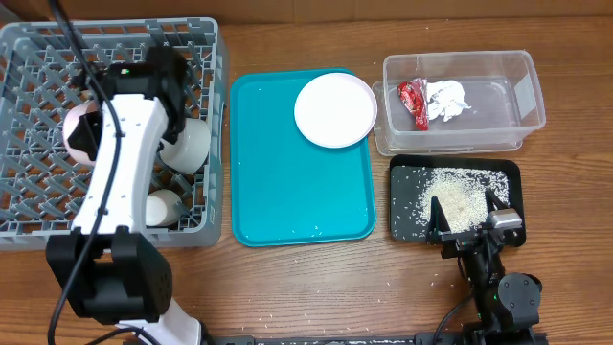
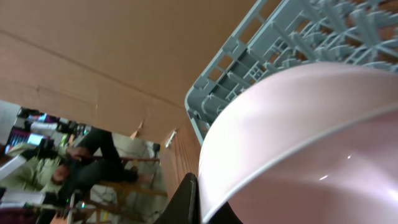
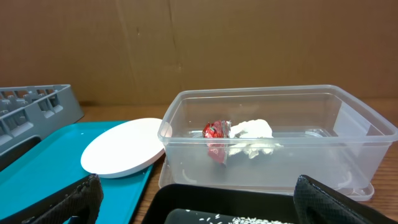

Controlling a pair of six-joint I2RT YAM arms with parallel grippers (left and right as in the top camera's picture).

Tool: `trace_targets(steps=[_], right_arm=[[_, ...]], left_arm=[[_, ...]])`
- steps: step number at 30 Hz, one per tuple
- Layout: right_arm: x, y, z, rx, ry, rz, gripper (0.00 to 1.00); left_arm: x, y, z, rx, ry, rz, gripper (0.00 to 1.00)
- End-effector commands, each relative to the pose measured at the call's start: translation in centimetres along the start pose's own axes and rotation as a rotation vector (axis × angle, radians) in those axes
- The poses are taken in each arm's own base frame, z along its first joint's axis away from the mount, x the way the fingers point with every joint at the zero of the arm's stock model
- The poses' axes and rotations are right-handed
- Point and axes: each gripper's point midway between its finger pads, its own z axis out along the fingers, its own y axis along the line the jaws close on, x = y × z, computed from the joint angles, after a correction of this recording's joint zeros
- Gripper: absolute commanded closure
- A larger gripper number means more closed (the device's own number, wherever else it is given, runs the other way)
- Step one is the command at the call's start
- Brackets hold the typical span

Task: Sort waste into correct bins and load items into the dishwasher
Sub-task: 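Place the pink bowl upright in the dish rack and release it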

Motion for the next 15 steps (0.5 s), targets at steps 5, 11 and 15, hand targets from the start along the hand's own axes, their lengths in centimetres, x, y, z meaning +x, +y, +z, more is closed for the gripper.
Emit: trace_targets(steps=[5, 11, 15], right_arm=[[0.1, -0.1, 0.0, 0.005, -0.005, -0.001, 0.00], [0.1, -0.1, 0.0, 0.005, -0.005, -0.001, 0.00], [0.1, -0.1, 0.0, 0.005, -0.005, -0.001, 0.00]], left_arm=[[0.7, -5.1, 2.6, -0.008, 0.030, 0.094, 0.96], [1.7, -8.5, 2.9, -0.011, 0.033, 0.170, 0.96], [2.2, -9.8, 3.0, -0.007, 0.039, 0.198, 0.96]])
